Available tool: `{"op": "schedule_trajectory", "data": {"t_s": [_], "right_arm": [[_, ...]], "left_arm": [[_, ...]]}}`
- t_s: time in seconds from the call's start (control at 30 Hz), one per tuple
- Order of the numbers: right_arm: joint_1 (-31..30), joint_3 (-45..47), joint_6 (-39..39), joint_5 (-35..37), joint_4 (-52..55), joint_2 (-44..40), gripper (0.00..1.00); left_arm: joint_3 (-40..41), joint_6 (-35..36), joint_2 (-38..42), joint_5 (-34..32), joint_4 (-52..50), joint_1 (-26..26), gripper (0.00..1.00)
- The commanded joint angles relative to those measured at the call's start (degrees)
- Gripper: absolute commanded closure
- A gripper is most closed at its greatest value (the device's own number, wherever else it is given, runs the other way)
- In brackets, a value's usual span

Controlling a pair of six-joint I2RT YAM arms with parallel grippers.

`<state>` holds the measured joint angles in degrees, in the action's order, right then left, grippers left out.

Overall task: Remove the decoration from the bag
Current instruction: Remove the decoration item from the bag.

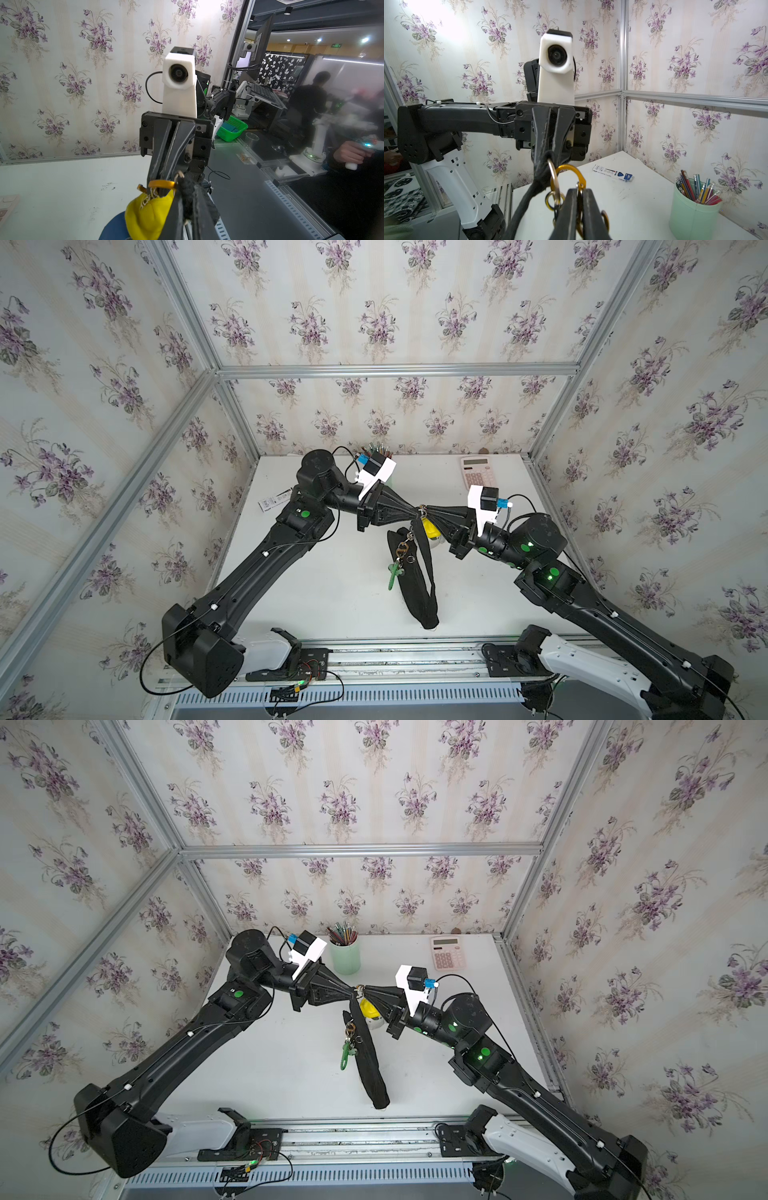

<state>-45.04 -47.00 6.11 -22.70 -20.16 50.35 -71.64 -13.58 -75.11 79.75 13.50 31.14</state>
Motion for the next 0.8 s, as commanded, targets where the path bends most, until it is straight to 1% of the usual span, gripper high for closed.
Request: {"op": "schedule_trajectory", "data": {"t_s": [0.0, 0.17, 0.43, 0.63, 0.7, 0.77], "right_arm": [[-0.1, -0.5, 0.7, 0.3, -1.1, -0.4, 1.00], [-0.1, -0.5, 0.9, 2.2, -0.6, -0.4, 1.00], [-0.1, -0.9, 1.4, 8.2, 1.9, 0.6, 0.99], [0.2, -2.5, 2.7, 13.9, 4.8, 2.6, 0.99], [0.5, -2.6, 3.0, 14.7, 5.3, 3.4, 0.99], [0.7, -2.5, 3.6, 15.9, 5.8, 4.5, 0.99]], "left_arm": [[-0.4, 0.7, -0.5, 1.1, 0.5, 0.1, 1.00], [-0.1, 0.8, -0.2, 1.1, 0.6, 0.1, 1.00], [0.6, 1.4, 1.1, 1.6, 0.6, 0.1, 1.00], [1.2, 0.0, 1.0, 2.7, 2.1, 0.1, 1.00], [1.5, 0.7, 1.4, 2.1, 1.8, 0.0, 1.00], [1.8, 2.5, 2.1, 0.5, -0.8, -0.1, 1.00]]}}
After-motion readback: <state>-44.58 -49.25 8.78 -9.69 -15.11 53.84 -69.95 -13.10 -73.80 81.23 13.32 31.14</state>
